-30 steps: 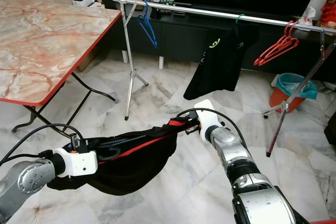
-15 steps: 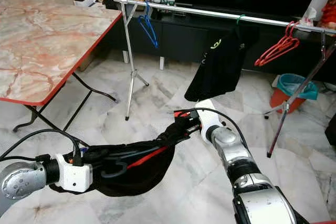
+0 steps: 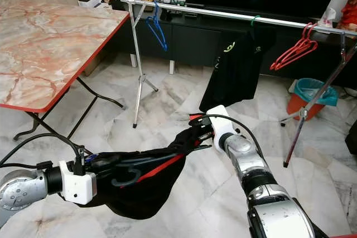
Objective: Hang hanger
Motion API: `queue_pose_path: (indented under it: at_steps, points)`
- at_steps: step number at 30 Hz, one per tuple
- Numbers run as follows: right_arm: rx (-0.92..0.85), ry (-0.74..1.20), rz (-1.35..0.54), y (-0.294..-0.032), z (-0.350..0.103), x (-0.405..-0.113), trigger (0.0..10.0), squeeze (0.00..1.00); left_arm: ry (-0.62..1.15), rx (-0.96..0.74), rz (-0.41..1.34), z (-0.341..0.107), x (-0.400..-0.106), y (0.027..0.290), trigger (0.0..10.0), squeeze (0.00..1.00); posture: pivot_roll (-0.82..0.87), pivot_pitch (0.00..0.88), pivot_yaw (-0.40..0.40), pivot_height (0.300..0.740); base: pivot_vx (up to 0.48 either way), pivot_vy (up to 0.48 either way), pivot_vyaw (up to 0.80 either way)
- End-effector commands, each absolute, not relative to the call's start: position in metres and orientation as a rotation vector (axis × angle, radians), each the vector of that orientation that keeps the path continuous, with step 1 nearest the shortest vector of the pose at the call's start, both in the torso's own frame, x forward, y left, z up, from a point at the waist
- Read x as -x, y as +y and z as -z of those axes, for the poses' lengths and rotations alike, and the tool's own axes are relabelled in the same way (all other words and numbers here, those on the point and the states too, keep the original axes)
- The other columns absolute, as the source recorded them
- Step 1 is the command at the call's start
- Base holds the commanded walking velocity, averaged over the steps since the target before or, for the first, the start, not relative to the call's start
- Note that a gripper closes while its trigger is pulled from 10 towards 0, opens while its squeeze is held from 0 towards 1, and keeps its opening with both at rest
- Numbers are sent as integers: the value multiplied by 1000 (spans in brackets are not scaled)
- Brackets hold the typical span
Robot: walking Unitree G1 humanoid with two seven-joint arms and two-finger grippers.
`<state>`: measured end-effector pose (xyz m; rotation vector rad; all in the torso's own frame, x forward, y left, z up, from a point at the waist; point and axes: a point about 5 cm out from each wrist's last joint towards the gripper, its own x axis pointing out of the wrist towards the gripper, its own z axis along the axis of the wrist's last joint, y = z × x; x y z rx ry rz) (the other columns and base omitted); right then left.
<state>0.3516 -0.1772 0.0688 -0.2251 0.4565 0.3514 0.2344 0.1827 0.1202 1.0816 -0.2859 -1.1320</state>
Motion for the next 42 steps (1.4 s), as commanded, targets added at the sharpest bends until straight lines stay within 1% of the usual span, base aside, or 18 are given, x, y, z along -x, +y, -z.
queue_pose_path:
  at_steps: [1, 5, 6, 8, 17, 19, 20, 22, 25, 29, 30, 31, 32, 35, 37, 39, 40, 42]
  points:
    - [228, 460, -304, -188, -69, -351, 0, 0, -372, -1092, 1184, -131, -228, 179, 10000, 0, 137, 0, -67, 740, 0, 0, 0]
    - [250, 466, -304, -191, -68, -350, 0, 0, -372, -1188, 1279, -125, -220, 184, 10000, 0, 141, 0, -65, 740, 0, 0, 0]
    - [253, 467, -302, -192, -68, -350, 0, 0, -349, -1215, 1305, -122, -219, 187, 10000, 0, 142, 0, -64, 740, 0, 0, 0]
    - [253, 465, -302, -193, -68, -350, 0, 0, -341, -1225, 1305, -122, -220, 189, 10000, 0, 139, 0, -64, 740, 0, 0, 0]
    - [249, 465, -309, -188, -66, -350, 0, 0, -376, -1142, 1185, -128, -229, 183, 10000, 0, 139, 0, -62, 740, 0, 0, 0]
    - [246, 473, -304, -187, -64, -348, 0, 0, -333, -1065, 1107, -127, -234, 187, 10000, 0, 137, 0, -62, 740, 0, 0, 0]
    - [243, 483, -300, -187, -60, -346, 0, 0, -298, -990, 1036, -126, -237, 190, 10000, 0, 137, 0, -62, 740, 0, 0, 0]
    - [238, 492, -296, -188, -58, -345, 0, 0, -273, -963, 1005, -123, -237, 193, 10000, 0, 137, 0, -62, 740, 0, 0, 0]
    - [231, 511, -283, -190, -53, -341, 0, 0, -245, -974, 1028, -117, -230, 194, 10000, 0, 139, 0, -65, 740, 0, 0, 0]
    - [233, 522, -279, -192, -51, -340, 0, 0, -216, -1033, 1106, -110, -223, 194, 10000, 0, 143, 0, -69, 740, 0, 0, 0]
    - [234, 525, -272, -193, -50, -339, 0, 0, -156, -1038, 1113, -105, -222, 198, 10000, 0, 142, 0, -68, 740, 0, 0, 0]
    - [234, 525, -272, -193, -50, -339, 0, 0, -156, -1038, 1113, -105, -222, 198, 10000, 0, 142, 0, -68, 740, 0, 0, 0]
    - [234, 526, -266, -194, -50, -339, 0, 0, -101, -1020, 1080, -101, -224, 203, 10000, 0, 141, 0, -67, 740, 0, 0, 0]
    - [231, 526, -264, -193, -50, -339, 0, 0, -67, -943, 965, -101, -234, 205, 10000, 0, 137, 0, -65, 740, 0, 0, 0]
    - [226, 527, -264, -193, -49, -338, 0, 0, -78, -791, 836, -108, -244, 201, 10000, 0, 137, 0, -65, 740, 0, 0, 0]
    - [224, 529, -263, -193, -48, -338, 0, 0, -97, -722, 807, -113, -246, 198, 10000, 0, 134, 0, -65, 740, 0, 0, 0]
    - [222, 532, -260, -193, -47, -337, 0, 0, -125, -641, 786, -118, -246, 195, 10000, 0, 134, 0, -65, 740, 0, 0, 0]
    - [220, 536, -257, -193, -46, -336, 0, 0, -141, -601, 767, -122, -247, 193, 10000, 0, 137, 0, -66, 740, 0, 0, 0]
